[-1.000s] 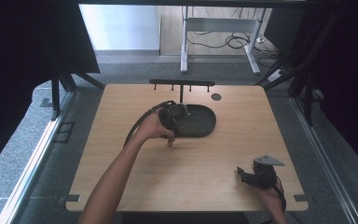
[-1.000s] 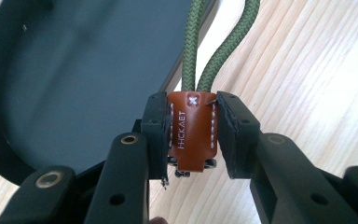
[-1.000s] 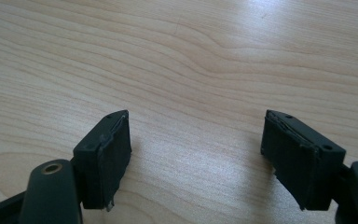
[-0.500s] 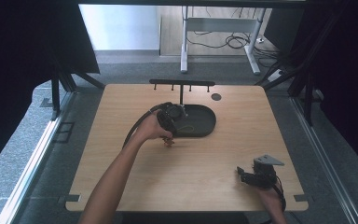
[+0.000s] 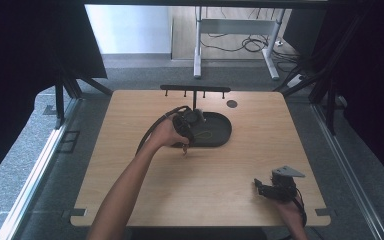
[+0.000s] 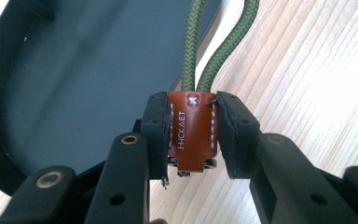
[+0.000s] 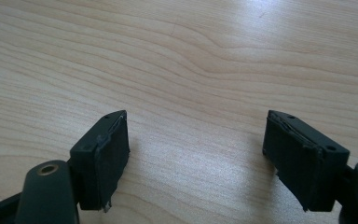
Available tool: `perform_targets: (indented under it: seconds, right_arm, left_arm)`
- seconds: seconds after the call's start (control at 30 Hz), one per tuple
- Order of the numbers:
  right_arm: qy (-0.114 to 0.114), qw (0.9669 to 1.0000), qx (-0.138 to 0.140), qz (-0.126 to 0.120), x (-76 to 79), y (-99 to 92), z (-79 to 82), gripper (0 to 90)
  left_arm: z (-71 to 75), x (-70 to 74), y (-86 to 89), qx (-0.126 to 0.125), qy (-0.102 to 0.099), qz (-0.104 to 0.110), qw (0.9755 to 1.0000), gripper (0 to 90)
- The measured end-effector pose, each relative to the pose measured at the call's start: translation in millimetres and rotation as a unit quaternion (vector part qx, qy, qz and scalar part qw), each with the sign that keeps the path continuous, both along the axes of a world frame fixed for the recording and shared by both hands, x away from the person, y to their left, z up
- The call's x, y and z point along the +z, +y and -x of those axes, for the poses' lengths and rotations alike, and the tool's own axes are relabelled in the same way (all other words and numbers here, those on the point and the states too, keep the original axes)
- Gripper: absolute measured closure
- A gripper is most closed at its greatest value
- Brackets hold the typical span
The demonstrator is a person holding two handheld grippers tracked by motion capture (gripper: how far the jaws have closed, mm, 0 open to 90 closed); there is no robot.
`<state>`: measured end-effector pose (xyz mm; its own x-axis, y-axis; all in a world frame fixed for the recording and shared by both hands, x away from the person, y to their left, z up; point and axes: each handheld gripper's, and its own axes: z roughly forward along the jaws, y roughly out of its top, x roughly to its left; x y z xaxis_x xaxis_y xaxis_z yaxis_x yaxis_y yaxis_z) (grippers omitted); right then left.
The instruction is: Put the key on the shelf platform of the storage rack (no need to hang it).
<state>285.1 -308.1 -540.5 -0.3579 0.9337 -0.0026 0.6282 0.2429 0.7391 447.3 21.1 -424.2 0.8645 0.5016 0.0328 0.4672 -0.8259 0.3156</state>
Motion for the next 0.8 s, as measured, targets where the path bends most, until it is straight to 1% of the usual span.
perform_targets:
  seconds: [0.1, 0.23, 0.37, 0.43, 0.6, 0.63, 0.67, 0.7, 0.8]
  right_arm:
    - [0.000, 1.0000, -0.001, 0.000, 0.0, 0.0, 0.0, 22.7]
    - [0.000, 1.0000, 0.000, 0.000, 0.0, 0.0, 0.0, 22.7]
    - [0.000, 1.0000, 0.000, 0.000, 0.0, 0.0, 0.0, 22.7]
    - [0.000, 1.0000, 0.000, 0.001, 0.0, -0.2, -0.1, 22.7]
    - [0.000, 1.0000, 0.000, 0.000, 0.0, -0.1, 0.0, 22.7]
    - [0.000, 1.0000, 0.000, 0.000, 0.0, -0.2, 0.0, 22.7]
    - [0.001, 1.0000, 0.000, -0.001, 0.1, -0.2, 0.0, 22.7]
    - [0.000, 1.0000, 0.000, -0.001, 0.0, -0.3, 0.0, 22.7]
    - [0.000, 1.0000, 0.000, -0.002, 0.0, -0.5, -0.1, 22.7]
  left_arm:
    - [-2.2, 1.0, -0.6, 0.002, 0.002, 0.003, 1.0000, 66.7]
    - [-5.2, 2.7, -2.1, 0.001, 0.001, 0.000, 1.0000, 66.7]
    - [-9.3, 8.4, -3.2, 0.000, -0.002, 0.002, 1.0000, 66.7]
    - [-11.7, 11.2, -3.1, 0.002, -0.003, 0.008, 1.0000, 66.7]
    - [-17.1, 19.1, -3.6, 0.002, -0.008, 0.004, 1.0000, 66.7]
    - [-18.3, 20.9, -3.6, 0.003, -0.010, 0.007, 0.9999, 66.7]
    - [-20.3, 22.8, -3.6, 0.003, -0.010, 0.010, 0.9999, 66.8]
    - [-22.6, 24.0, -3.7, 0.002, -0.013, 0.009, 0.9999, 66.8]
    - [-30.4, 25.6, -4.8, 0.001, -0.012, 0.006, 0.9999, 66.8]
